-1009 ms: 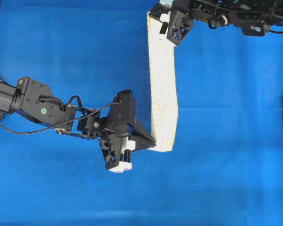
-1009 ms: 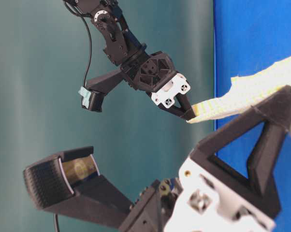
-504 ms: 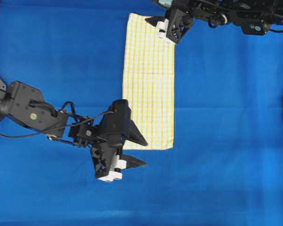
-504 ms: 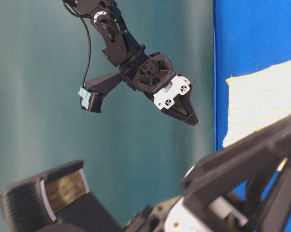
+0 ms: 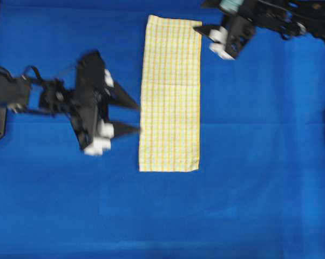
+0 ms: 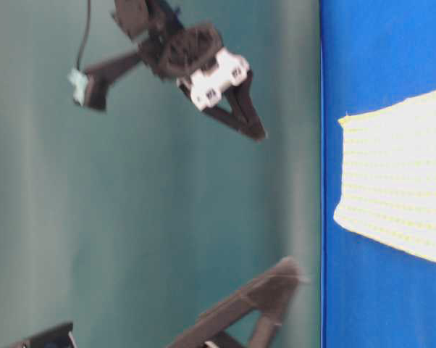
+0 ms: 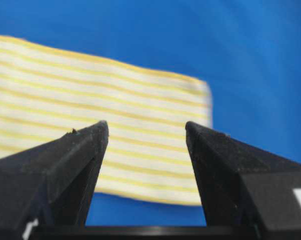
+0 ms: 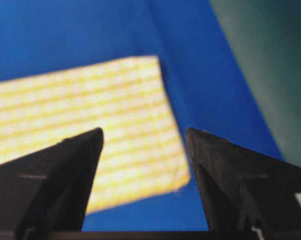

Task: Fold the yellow towel.
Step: 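Move both grippers to the top end of the vertical strip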

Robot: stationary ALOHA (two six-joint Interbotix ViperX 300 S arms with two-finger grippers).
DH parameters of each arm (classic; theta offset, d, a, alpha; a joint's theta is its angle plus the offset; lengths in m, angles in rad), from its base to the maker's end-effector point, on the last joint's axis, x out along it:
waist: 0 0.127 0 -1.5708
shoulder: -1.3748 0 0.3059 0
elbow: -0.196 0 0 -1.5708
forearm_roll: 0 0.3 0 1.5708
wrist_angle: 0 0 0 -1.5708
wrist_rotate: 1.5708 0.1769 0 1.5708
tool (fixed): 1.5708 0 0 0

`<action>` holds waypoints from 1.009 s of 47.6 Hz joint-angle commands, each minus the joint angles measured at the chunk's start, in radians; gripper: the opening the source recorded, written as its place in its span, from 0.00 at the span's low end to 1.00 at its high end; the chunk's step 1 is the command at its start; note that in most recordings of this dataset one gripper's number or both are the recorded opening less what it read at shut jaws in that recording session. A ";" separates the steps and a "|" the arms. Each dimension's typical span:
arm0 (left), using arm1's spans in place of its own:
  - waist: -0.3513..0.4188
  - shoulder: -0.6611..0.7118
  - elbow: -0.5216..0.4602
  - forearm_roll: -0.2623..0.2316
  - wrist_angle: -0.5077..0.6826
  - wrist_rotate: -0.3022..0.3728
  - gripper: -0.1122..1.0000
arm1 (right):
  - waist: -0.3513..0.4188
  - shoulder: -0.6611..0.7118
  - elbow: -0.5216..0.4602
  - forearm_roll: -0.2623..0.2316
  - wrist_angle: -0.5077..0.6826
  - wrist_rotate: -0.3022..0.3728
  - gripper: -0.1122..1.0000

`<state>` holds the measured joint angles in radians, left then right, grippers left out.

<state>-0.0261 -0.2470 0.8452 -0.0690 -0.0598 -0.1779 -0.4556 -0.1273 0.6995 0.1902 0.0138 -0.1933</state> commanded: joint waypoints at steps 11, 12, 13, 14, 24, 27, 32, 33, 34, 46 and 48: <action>0.175 -0.069 0.037 0.003 -0.031 0.140 0.63 | 0.097 -0.169 0.138 0.069 -0.041 0.003 0.73; 0.179 -0.069 0.037 0.005 -0.031 0.143 0.63 | 0.103 -0.175 0.146 0.072 -0.043 0.003 0.73; 0.186 -0.067 0.037 0.005 -0.032 0.146 0.63 | 0.110 -0.179 0.152 0.078 -0.044 0.003 0.73; 0.189 -0.067 0.037 0.003 -0.032 0.149 0.63 | 0.114 -0.184 0.155 0.081 -0.046 0.003 0.73; 0.206 -0.055 0.032 0.003 -0.031 0.152 0.63 | 0.118 -0.176 0.155 0.086 -0.048 0.002 0.73; 0.210 -0.051 0.032 0.003 -0.032 0.152 0.63 | 0.115 -0.166 0.147 0.086 -0.052 0.002 0.73; 0.239 -0.028 0.026 0.005 -0.052 0.155 0.65 | 0.091 -0.135 0.135 0.086 -0.066 0.002 0.74; 0.249 -0.021 0.026 0.005 -0.060 0.156 0.65 | 0.083 -0.127 0.132 0.086 -0.071 0.002 0.74; 0.259 -0.012 0.025 0.003 -0.067 0.158 0.66 | 0.075 -0.117 0.129 0.086 -0.075 0.002 0.74; 0.376 0.137 -0.028 0.005 -0.129 0.199 0.84 | -0.005 0.028 0.083 0.107 -0.155 0.003 0.83; 0.393 0.164 -0.044 0.005 -0.135 0.202 0.87 | -0.017 0.052 0.074 0.112 -0.166 0.003 0.83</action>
<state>0.3390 -0.1181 0.8452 -0.0675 -0.1718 0.0199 -0.4525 -0.0997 0.8069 0.2930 -0.1243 -0.1917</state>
